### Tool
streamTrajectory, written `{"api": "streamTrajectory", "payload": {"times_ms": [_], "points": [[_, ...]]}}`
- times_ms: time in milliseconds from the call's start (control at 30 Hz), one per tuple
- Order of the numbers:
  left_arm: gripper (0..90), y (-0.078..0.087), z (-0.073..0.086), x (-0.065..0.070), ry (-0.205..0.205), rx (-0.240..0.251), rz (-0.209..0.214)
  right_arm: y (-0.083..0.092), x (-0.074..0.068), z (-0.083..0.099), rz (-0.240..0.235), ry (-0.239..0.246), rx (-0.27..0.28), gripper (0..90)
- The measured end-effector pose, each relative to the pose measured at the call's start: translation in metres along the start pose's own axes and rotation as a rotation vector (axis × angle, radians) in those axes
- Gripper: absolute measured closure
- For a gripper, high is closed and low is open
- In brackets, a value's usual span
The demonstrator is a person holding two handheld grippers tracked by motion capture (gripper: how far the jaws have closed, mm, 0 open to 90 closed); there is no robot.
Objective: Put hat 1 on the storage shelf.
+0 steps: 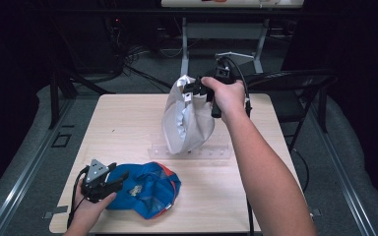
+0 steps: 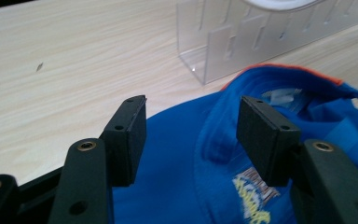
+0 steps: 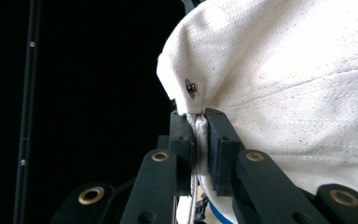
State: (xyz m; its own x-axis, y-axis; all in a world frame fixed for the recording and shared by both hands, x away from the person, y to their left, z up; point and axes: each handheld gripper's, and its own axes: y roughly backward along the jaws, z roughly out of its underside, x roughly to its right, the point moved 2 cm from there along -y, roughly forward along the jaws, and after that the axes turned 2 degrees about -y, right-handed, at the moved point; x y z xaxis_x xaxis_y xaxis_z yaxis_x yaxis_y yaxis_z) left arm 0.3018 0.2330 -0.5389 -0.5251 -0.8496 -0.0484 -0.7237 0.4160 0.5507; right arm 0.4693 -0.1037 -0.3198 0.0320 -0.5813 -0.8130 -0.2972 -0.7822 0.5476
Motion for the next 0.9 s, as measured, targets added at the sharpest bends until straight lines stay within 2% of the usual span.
{"api": "streamTrajectory", "payload": {"times_ms": [133,200,233,367,733,900], "points": [[43.2,-0.005,-0.014,0.013,-0.019,0.017,0.029,-0.002,0.000,-0.001,0.003,0.001,-0.001,82.0],[43.2,-0.012,-0.027,0.028,-0.035,0.039,0.062,-0.002,0.000,-0.001,0.003,-0.003,0.003,81.9],[42.9,-0.012,-0.027,0.028,-0.035,0.039,0.062,-0.002,0.000,-0.001,0.003,-0.003,0.003,81.9],[42.4,-0.023,-0.045,0.050,-0.077,0.050,0.099,-0.002,0.000,-0.001,0.003,0.000,0.004,81.9],[42.5,-0.053,-0.073,0.086,-0.110,0.059,0.135,-0.003,-0.002,0.001,0.001,0.009,0.002,81.9],[45.4,-0.062,-0.079,0.096,-0.128,0.059,0.143,-0.005,-0.003,0.003,-0.002,0.015,-0.006,81.9]]}}
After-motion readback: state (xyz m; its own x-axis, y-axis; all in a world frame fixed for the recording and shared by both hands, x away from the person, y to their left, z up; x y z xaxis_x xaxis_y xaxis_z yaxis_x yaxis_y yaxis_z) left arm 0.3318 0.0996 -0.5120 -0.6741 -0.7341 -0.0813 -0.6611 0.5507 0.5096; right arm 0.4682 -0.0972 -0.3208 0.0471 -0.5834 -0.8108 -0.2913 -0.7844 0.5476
